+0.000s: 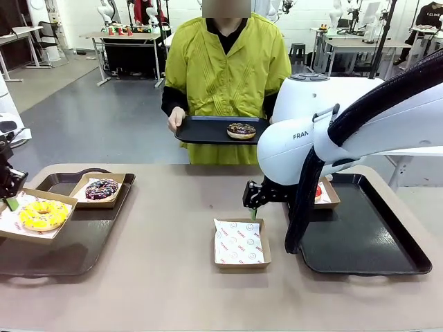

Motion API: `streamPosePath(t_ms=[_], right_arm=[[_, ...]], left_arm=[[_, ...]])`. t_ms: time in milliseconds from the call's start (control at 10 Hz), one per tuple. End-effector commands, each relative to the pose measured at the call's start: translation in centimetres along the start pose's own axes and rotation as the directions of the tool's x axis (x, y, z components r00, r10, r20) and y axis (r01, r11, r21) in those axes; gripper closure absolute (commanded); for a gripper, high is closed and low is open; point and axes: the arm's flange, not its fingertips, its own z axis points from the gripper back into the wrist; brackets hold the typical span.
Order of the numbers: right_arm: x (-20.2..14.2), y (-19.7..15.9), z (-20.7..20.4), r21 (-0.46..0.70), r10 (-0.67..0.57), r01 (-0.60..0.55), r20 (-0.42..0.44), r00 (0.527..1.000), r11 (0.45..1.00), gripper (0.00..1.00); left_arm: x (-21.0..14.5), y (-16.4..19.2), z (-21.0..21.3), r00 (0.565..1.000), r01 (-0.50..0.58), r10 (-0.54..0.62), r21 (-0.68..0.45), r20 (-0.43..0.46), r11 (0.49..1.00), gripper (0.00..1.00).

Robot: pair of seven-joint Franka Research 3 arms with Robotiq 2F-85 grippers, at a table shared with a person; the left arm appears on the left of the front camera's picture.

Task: Individually package the donuts and arrange them on the tray.
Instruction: Place the picked Paper togo box on the Handle tray while simultaneously picking up another Paper togo box from the table with the other hand.

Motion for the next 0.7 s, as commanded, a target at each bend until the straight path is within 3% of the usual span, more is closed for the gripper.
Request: streamPosePath(t_ms=[0,400,600], right_arm=[[0.0,-0.1,-0.1,0.010,0.038,-0.038,-0.004,0.999,0.999,0.00],[-0.7,0.6,-2.8,-0.080,-0.100,0.102,0.027,0.995,0.992,0.00],[-0.9,1.0,-4.5,-0.062,-0.111,0.112,0.022,0.994,0.992,0.00]], left_arm=[[0.0,0.1,0.0,1.000,-0.002,0.002,-0.001,0.001,1.000,0.99],[0.7,-0.3,-1.3,0.998,-0.056,0.056,-0.049,0.010,0.997,0.99],[0.8,-0.2,-2.6,0.998,-0.065,0.065,-0.039,0.001,0.997,0.99]])
